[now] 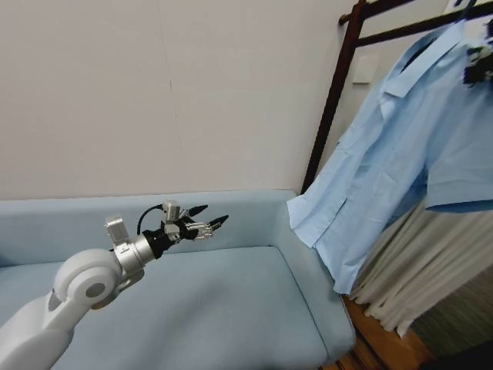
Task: Pick up the clothes from the sofa and hang them on the clothes hanger.
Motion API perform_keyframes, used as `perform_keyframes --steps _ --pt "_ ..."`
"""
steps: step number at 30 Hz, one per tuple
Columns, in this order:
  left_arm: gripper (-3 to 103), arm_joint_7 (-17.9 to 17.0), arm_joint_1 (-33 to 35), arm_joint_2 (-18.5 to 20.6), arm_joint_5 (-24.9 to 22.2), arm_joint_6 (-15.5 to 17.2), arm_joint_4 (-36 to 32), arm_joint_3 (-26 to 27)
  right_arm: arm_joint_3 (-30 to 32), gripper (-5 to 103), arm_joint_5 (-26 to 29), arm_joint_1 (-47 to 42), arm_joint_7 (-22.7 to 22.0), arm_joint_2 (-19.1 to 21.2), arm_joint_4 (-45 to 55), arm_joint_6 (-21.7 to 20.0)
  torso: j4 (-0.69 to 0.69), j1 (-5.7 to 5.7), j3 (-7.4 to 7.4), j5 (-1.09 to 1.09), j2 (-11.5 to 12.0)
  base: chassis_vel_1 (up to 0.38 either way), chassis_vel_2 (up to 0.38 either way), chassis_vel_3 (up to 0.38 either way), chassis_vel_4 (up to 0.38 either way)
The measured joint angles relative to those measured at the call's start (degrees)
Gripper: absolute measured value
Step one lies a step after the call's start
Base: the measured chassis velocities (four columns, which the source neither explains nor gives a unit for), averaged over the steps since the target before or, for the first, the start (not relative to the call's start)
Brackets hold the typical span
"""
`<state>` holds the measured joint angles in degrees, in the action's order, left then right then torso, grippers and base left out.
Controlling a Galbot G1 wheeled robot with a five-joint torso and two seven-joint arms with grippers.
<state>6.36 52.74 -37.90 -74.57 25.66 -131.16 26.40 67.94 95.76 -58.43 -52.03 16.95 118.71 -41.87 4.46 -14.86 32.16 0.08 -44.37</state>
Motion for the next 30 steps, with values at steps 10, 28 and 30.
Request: perform_keyframes --steps 10,28,30 --pt "100 0.77 1.12 -1.93 1.07 -0.29 -0.1 0.1 -0.07 9 4.29 0.96 0.49 3.48 -4.14 0.0 0.0 0.0 0.0 0.0 0.0 0.0 0.0 0.0 0.0" --pt "100 2.49 3.62 -3.16 2.2 -1.28 -0.31 1.11 -0.91 9 10.8 0.53 -1.01 6.85 -6.34 0.01 0.0 0.0 0.0 0.0 0.0 0.0 0.0 0.0 0.0" --pt "100 2.58 3.57 -3.21 2.23 -1.35 -0.31 1.07 -0.81 9 10.6 0.27 -0.84 7.3 -6.93 0.0 -0.01 0.0 0.0 0.0 0.0 0.0 0.0 0.0 0.0"
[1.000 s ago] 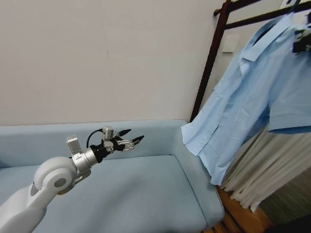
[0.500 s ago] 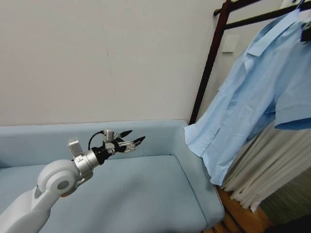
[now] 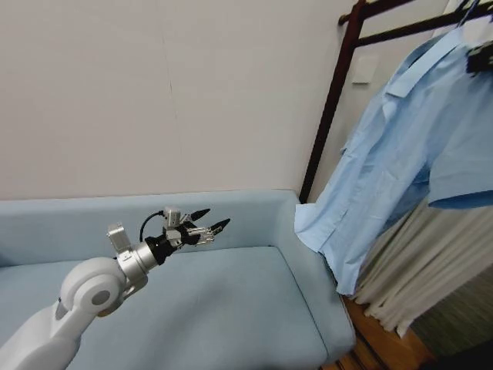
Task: Pick up the clothes from the sofa and hang them on the clothes hanger.
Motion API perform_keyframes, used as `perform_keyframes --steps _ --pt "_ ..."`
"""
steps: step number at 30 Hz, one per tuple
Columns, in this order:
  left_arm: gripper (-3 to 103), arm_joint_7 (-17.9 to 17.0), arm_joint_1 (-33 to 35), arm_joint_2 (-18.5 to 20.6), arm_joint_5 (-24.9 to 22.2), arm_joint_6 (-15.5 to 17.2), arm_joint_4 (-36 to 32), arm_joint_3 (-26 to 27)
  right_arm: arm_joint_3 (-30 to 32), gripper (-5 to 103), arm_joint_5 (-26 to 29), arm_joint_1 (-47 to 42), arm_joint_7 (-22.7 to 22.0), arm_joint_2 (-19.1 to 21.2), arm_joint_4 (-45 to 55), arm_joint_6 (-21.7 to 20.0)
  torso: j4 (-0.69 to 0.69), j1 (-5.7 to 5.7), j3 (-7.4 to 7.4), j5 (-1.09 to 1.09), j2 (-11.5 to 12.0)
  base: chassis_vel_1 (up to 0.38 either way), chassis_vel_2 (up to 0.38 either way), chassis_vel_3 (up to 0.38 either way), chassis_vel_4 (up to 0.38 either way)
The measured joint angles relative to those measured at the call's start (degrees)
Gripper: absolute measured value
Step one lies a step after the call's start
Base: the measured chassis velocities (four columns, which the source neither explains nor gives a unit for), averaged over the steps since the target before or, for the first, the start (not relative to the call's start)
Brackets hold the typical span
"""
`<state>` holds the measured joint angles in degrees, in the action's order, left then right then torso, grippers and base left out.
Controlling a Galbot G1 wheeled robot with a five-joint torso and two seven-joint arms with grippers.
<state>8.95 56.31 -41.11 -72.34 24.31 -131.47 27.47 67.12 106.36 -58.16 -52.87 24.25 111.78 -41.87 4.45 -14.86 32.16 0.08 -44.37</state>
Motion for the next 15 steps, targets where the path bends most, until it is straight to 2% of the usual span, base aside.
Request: perform_keyframes --steps 7,10,15 --pt "100 0.01 -0.87 -0.03 0.0 -0.03 0.13 -1.06 1.16 9 3.38 -0.83 -1.32 2.53 -2.16 -0.01 0.0 0.0 0.0 0.01 0.0 0.0 0.0 0.0 0.0" --pt "100 0.02 -0.85 -0.79 0.04 -0.03 0.13 -1.56 2.01 9 8.54 -0.89 -3.3 4.37 -3.82 0.01 0.0 0.0 0.0 -0.02 0.0 0.0 0.0 0.0 0.0" --pt "100 0.32 -0.32 -1.48 0.44 -0.03 0.13 -1.69 1.68 9 12.88 -0.41 -5.1 4.54 -3.61 0.03 0.02 0.0 0.0 0.0 0.0 0.0 0.0 0.0 0.0"
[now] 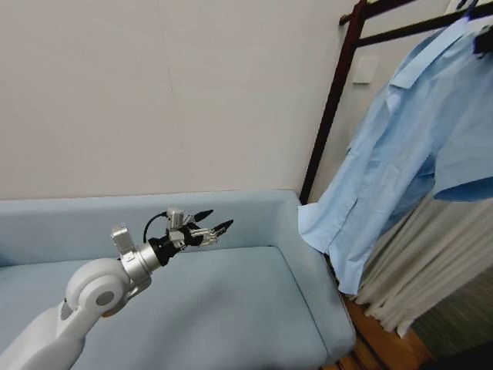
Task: Pick up the clothes from the sofa and hang them on the clothes hanger.
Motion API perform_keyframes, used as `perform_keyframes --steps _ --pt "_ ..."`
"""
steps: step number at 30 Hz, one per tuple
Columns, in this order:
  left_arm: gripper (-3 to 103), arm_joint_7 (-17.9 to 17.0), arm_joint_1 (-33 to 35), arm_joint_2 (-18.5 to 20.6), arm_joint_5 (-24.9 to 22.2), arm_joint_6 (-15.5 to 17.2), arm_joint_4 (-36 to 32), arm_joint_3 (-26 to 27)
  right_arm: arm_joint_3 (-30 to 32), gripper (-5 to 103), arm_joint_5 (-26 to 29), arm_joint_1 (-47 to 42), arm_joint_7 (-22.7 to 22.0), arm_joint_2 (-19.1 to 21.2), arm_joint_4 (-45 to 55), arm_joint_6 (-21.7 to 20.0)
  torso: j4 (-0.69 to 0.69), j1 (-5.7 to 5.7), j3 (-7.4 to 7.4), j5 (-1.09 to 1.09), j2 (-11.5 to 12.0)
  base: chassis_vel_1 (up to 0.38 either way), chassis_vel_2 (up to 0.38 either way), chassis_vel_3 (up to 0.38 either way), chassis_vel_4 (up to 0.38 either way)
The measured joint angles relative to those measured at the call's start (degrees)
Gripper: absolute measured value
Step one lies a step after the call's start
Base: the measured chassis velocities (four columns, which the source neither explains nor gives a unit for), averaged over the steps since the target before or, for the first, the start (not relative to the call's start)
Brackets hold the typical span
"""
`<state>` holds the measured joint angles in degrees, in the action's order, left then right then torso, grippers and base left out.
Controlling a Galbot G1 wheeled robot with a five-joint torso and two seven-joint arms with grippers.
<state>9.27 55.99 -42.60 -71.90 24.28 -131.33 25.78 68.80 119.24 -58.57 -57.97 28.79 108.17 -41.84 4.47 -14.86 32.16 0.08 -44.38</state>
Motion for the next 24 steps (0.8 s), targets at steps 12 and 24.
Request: perform_keyframes --steps 12,24 --pt "100 1.19 -0.15 -0.89 0.35 -0.03 0.65 -0.03 -0.87 9 1.97 0.39 -0.44 0.52 0.9 0.02 0.0 0.0 0.0 0.0 0.0 0.0 0.0 0.0 0.0" --pt "100 2.26 0.24 -1.58 0.92 -0.33 0.84 -0.68 1.03 9 5.95 -0.78 -0.9 4.41 -4.0 0.01 -0.02 0.0 0.0 -0.01 0.0 0.0 0.0 0.0 0.0"
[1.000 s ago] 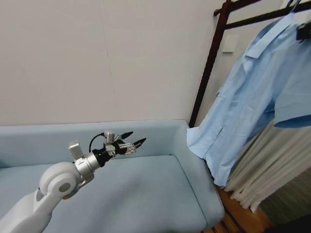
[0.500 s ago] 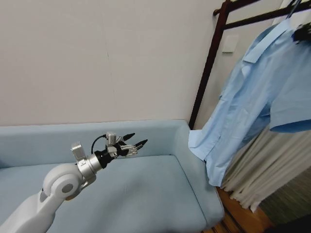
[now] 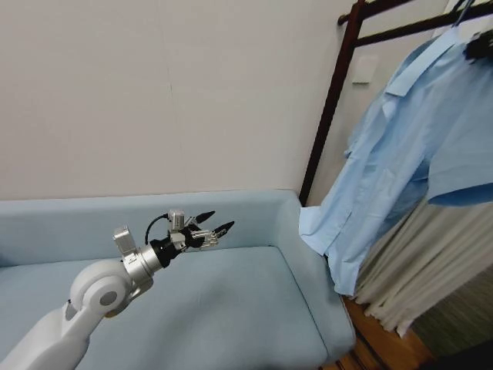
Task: Pick up the clothes from the sofa and hang them on the clothes hanger.
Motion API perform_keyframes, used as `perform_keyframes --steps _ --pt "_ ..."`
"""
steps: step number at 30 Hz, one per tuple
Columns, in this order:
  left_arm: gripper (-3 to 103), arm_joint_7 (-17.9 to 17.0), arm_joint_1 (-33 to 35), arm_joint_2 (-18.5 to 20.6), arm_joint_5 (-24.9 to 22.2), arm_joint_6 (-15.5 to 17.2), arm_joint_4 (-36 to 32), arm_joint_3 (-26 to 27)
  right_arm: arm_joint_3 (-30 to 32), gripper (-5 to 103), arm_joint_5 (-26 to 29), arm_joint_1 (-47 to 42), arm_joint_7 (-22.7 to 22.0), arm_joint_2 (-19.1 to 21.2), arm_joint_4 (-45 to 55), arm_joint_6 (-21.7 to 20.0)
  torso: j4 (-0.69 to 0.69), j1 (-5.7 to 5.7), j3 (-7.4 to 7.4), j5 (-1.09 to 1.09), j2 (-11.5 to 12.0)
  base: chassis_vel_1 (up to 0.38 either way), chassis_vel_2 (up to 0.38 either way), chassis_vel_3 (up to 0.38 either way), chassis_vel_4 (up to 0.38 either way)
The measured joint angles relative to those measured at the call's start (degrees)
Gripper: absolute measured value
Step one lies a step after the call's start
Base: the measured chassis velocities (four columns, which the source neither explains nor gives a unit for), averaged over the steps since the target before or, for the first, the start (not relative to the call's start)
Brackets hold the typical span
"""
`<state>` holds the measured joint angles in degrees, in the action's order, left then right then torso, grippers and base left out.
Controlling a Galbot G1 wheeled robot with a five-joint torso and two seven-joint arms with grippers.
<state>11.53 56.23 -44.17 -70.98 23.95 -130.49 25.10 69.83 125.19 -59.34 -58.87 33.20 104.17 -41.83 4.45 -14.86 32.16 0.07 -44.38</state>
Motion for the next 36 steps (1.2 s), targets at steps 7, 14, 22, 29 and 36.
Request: perform_keyframes --steps 7,14,22,29,36 --pt "100 0.37 -0.21 -0.84 0.63 -0.04 0.09 -1.19 1.12 9 5.47 -0.05 -1.02 3.68 -3.89 0.0 0.02 0.0 0.0 0.01 0.0 0.0 0.0 0.0 0.0" --pt "100 1.36 -0.66 -1.44 0.64 -0.04 0.05 -1.5 1.42 9 8.34 -0.68 -2.63 6.36 -5.59 0.0 0.02 0.0 0.0 0.0 0.0 0.0 0.0 0.0 0.0" --pt "100 2.41 -0.1 -1.49 0.77 -0.18 -0.09 -0.96 0.91 9 12.47 -0.34 -5.6 6.95 -5.37 0.01 0.01 0.0 0.0 0.01 0.0 0.0 0.0 0.0 0.0" --pt "100 3.42 0.05 -1.79 0.85 -0.31 -0.09 -0.98 0.38 9 13.72 0.31 -6.17 7.78 -4.48 0.02 0.02 0.0 0.0 0.01 0.0 0.0 0.0 0.0 0.0" --pt "100 4.2 0.66 -1.69 0.89 -0.65 -0.08 -0.34 0.45 9 13.62 0.3 -5.77 7.85 -3.51 0.44 0.02 0.0 0.0 0.01 0.0 0.0 0.0 0.0 0.0"
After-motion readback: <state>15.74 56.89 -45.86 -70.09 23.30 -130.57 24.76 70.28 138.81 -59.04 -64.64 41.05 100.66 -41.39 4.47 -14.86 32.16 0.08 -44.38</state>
